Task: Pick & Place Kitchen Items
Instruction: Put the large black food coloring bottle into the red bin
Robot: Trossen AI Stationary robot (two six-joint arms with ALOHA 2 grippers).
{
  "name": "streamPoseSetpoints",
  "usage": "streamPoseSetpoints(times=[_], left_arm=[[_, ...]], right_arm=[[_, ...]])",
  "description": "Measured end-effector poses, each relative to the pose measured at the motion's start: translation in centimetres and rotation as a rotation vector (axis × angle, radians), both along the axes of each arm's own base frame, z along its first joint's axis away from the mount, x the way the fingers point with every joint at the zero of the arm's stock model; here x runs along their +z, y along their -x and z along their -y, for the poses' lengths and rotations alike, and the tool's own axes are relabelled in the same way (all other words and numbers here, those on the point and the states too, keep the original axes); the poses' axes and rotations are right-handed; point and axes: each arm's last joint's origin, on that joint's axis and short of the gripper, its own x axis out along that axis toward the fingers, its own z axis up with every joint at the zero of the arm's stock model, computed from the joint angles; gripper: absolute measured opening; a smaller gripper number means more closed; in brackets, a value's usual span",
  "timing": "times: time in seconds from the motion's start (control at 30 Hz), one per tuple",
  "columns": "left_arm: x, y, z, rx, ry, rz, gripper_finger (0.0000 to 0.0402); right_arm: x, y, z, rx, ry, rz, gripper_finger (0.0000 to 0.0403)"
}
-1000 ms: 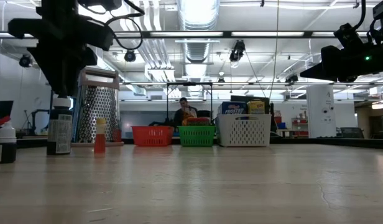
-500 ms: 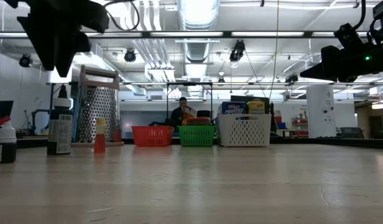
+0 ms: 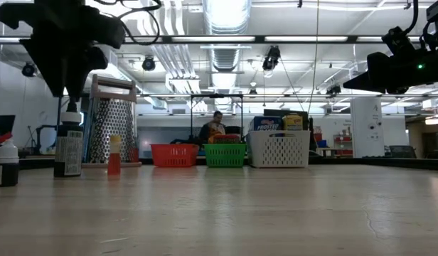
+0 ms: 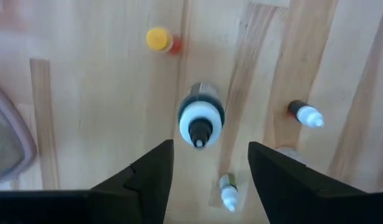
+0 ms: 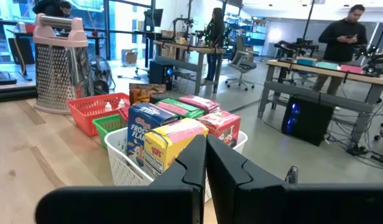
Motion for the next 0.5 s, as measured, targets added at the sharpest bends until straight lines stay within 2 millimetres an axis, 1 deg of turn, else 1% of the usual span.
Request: streamPoseSetpoints(times=[0.13,0.4,0.5], left_arm=[[-0.7,-0.3,-0.1,-0.038,-0.012,0.026,0.0207],[-2.8,0.1,-0.2,-0.049,-0.017,-0.001,0.0202],[-3.4,0.1,-0.2,-0.051,-0.017,0.0,0.0202]], right_arm=[[0.0,0.0,0.0,0.0,0.0,0.0,0.0008],[0.0,0.0,0.0,0.0,0.0,0.0,0.0008],[0.0,0.0,0.0,0.0,0.0,0.0,0.0008]])
